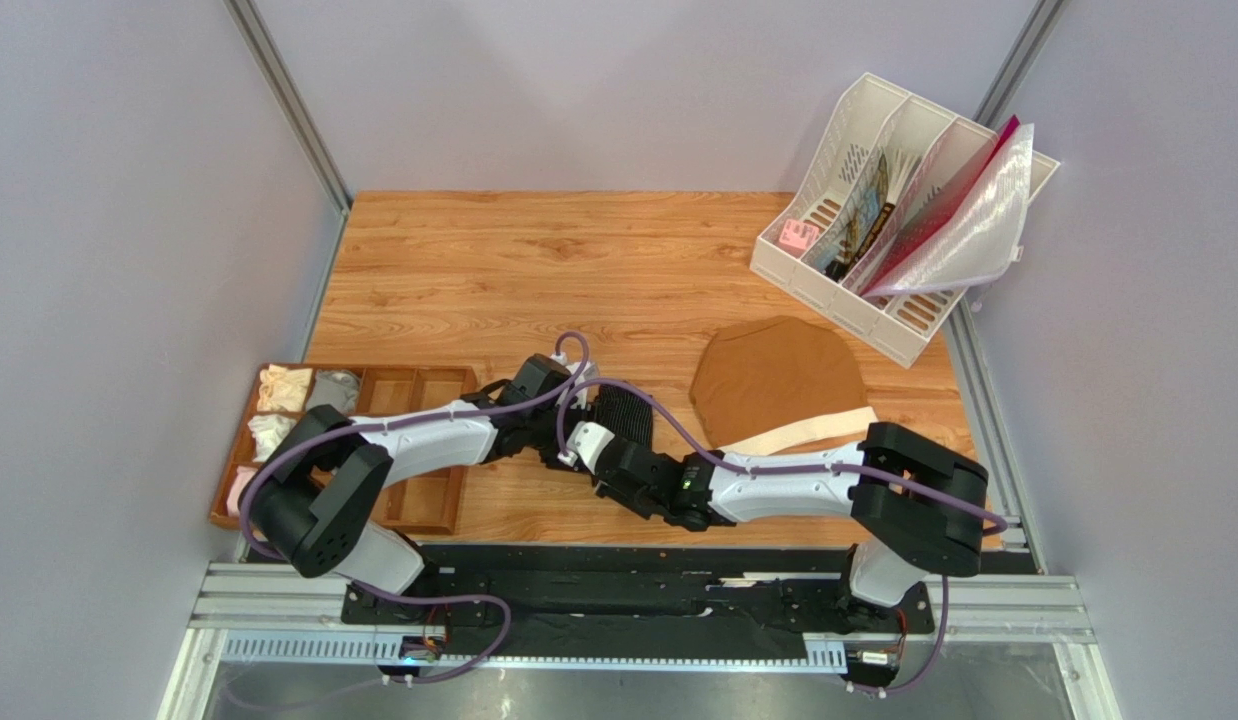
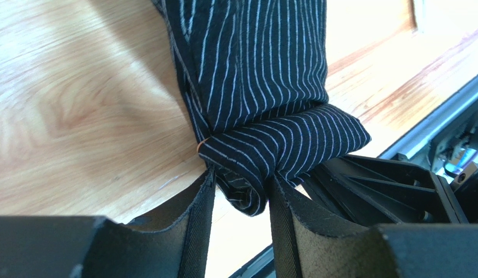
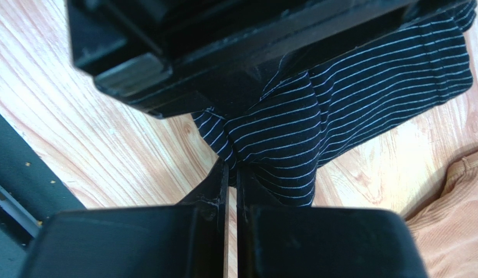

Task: Roll the underwear
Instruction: Roll the underwear to the center of the board.

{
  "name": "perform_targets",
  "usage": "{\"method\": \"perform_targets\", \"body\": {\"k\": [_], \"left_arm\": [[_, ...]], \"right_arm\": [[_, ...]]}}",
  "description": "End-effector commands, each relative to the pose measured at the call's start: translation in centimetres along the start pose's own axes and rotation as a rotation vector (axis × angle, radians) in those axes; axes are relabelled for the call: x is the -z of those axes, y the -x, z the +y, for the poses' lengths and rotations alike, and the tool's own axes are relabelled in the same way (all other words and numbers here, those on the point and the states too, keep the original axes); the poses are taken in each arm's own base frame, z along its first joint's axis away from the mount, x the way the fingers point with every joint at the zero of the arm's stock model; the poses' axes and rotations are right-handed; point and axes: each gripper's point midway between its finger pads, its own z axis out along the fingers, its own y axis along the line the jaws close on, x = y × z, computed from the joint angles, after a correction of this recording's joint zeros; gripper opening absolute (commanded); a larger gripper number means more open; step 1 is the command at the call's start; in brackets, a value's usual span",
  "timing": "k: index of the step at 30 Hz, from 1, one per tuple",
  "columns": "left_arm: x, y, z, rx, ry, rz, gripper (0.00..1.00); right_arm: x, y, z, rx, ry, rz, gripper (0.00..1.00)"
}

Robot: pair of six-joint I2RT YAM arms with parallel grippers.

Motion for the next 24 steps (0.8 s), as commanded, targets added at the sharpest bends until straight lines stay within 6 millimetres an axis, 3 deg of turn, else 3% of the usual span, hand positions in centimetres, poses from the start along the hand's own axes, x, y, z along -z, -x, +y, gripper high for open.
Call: {"method": "perform_targets", "body": {"k": [1,8,16,24], "left_arm": [[0.7,-0.6,2.5,-0.01,0.122,-0.023,0.45],[1.6,0.2,2.2,-0.06,0.115,-0.078,0.49],[0.1,0.2,2.3,-0.067,0.075,-0.096,0.51],[-0.3,0.8,1.0,-0.063,-0.046,-0.215,0.4]], "right_arm": [[-0.2,-2.1,2.5,-0.009,0.099,0.087,0.0],[-0.4,-2.1,2.7,-0.008,0.103,0.093,0.0],[-0.6,-2.0,2.9,-0.01,0.114,0.095,0.0],[-0.6,-1.6,3.1,-0.016,0.127,0.071,0.0]]}}
